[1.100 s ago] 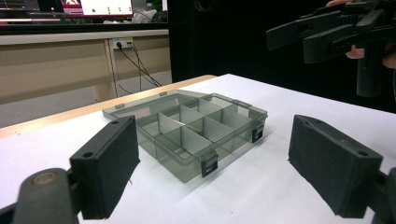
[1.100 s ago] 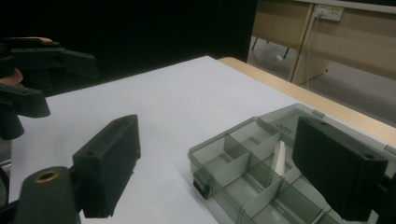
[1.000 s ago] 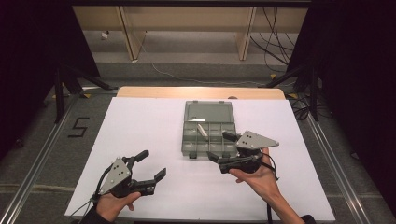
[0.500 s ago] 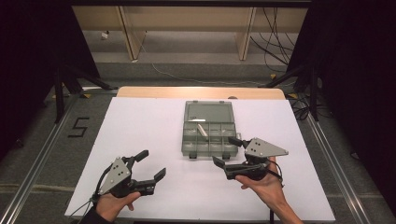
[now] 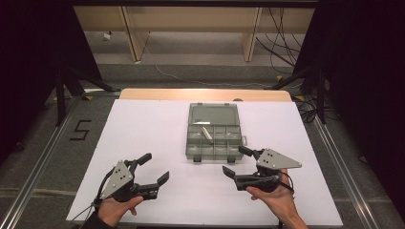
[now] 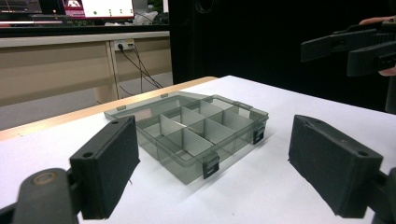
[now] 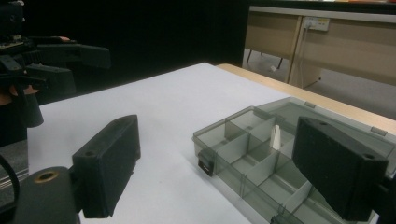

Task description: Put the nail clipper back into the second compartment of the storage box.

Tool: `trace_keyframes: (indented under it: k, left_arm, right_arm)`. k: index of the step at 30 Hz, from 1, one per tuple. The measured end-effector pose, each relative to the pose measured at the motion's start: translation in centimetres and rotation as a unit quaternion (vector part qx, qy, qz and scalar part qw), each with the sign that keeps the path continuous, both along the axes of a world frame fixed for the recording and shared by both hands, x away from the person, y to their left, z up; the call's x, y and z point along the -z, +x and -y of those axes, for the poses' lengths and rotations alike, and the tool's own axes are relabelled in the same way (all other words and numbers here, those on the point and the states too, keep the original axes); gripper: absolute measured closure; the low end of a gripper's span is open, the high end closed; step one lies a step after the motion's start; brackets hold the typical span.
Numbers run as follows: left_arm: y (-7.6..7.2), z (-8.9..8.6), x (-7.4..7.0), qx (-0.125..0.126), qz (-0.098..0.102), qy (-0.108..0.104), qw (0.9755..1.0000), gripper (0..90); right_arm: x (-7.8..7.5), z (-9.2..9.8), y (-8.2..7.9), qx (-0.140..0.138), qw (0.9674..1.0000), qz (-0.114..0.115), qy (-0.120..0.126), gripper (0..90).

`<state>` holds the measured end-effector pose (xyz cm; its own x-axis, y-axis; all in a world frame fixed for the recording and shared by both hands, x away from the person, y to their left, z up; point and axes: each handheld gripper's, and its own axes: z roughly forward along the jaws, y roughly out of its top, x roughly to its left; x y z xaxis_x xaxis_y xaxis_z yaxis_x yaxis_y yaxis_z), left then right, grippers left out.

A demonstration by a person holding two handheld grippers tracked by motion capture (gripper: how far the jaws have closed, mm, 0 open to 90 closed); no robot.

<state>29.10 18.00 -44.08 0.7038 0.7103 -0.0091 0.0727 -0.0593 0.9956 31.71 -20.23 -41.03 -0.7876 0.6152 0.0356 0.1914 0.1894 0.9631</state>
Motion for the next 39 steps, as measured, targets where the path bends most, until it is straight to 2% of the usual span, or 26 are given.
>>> trace_keyframes:
  k: [1,2,3,5,9,11,12,16,18,19,20,24,26,28,29,30,31,32,33,34,39]
  left_arm:
    - [0.0,0.0,0.0,0.000,0.000,0.000,1.0000,15.7]
    - [0.0,0.0,0.0,0.001,0.000,0.001,1.0000,15.7]
    - [0.0,0.0,0.0,0.001,0.000,0.001,1.0000,15.7]
    - [0.0,0.0,0.0,0.001,-0.001,0.000,1.0000,15.7]
    - [-0.1,0.1,0.0,0.000,-0.004,-0.003,1.0000,15.7]
    - [-0.1,0.0,0.0,-0.001,-0.002,-0.003,1.0000,15.7]
    - [-0.1,0.0,0.0,-0.001,-0.001,-0.003,1.0000,15.7]
    - [-0.1,0.1,0.0,0.000,-0.003,-0.003,1.0000,15.7]
    - [-0.1,0.0,0.0,0.000,-0.003,-0.003,1.0000,15.7]
    - [-0.1,0.0,0.0,-0.001,-0.003,-0.002,1.0000,15.7]
    - [-0.1,0.0,0.0,-0.001,-0.003,-0.003,1.0000,15.7]
    - [-0.1,0.1,0.0,0.000,-0.003,-0.003,1.0000,15.7]
    - [-0.1,0.0,0.0,0.000,-0.003,-0.003,1.0000,15.7]
    - [-0.1,0.0,0.0,-0.001,-0.002,-0.003,1.0000,15.7]
    - [-0.1,0.0,0.0,-0.001,-0.002,-0.003,1.0000,15.7]
    - [-0.1,0.0,0.0,-0.001,-0.003,-0.003,1.0000,15.7]
    - [-0.1,0.1,0.0,0.000,-0.003,-0.003,1.0000,15.7]
    - [-0.1,0.1,0.0,0.000,-0.004,-0.004,1.0000,15.7]
    - [-0.1,0.1,0.0,0.000,-0.004,-0.003,1.0000,15.7]
    - [-0.1,0.1,0.0,0.000,-0.004,-0.003,1.0000,15.7]
    - [-0.1,0.1,0.0,0.000,-0.004,-0.003,1.0000,15.7]
  right_arm:
    - [0.2,0.1,-0.1,0.001,1.0000,0.001,0.001,16.1]
    - [0.3,0.2,0.0,0.000,0.9999,0.012,-0.001,16.1]
    - [0.5,0.3,-0.3,0.004,1.0000,0.001,0.003,16.1]
    - [0.6,0.4,-0.5,0.004,1.0000,-0.002,0.002,16.1]
    - [0.8,0.7,-0.8,0.003,0.9999,0.010,0.005,15.9]
    - [0.9,0.7,-1.1,0.003,0.9999,-0.001,0.012,16.0]
    - [0.9,0.9,-1.2,0.006,1.0000,-0.001,0.004,16.0]
    - [1.0,1.0,-1.5,0.004,0.9999,0.003,0.014,15.8]
    - [1.1,1.2,-1.6,0.010,0.9998,0.014,0.004,15.8]
    - [1.1,1.2,-1.8,0.008,0.9999,0.004,0.005,15.8]
    - [1.2,1.3,-1.7,0.007,0.9998,0.017,0.007,15.8]
    - [1.5,1.5,-2.1,0.007,0.9999,0.004,0.007,15.8]
    - [1.6,1.5,-2.3,0.011,0.9999,0.004,0.010,15.8]
    - [1.7,1.5,-2.3,0.011,0.9998,0.017,0.007,15.8]
    - [1.7,1.5,-2.5,0.008,0.9999,0.002,0.006,15.8]
    - [1.7,1.6,-2.6,0.009,0.9999,0.002,0.004,15.8]
    - [1.7,1.6,-2.4,0.013,0.9997,0.021,0.006,15.8]
    - [1.8,1.6,-2.6,0.012,0.9999,0.005,0.011,15.7]
    - [1.8,1.7,-2.6,0.012,0.9999,0.009,0.006,15.7]
    - [1.7,1.8,-2.7,0.016,0.9999,0.002,0.000,15.7]
    - [1.8,1.7,-2.6,0.020,0.9998,0.008,0.003,15.7]
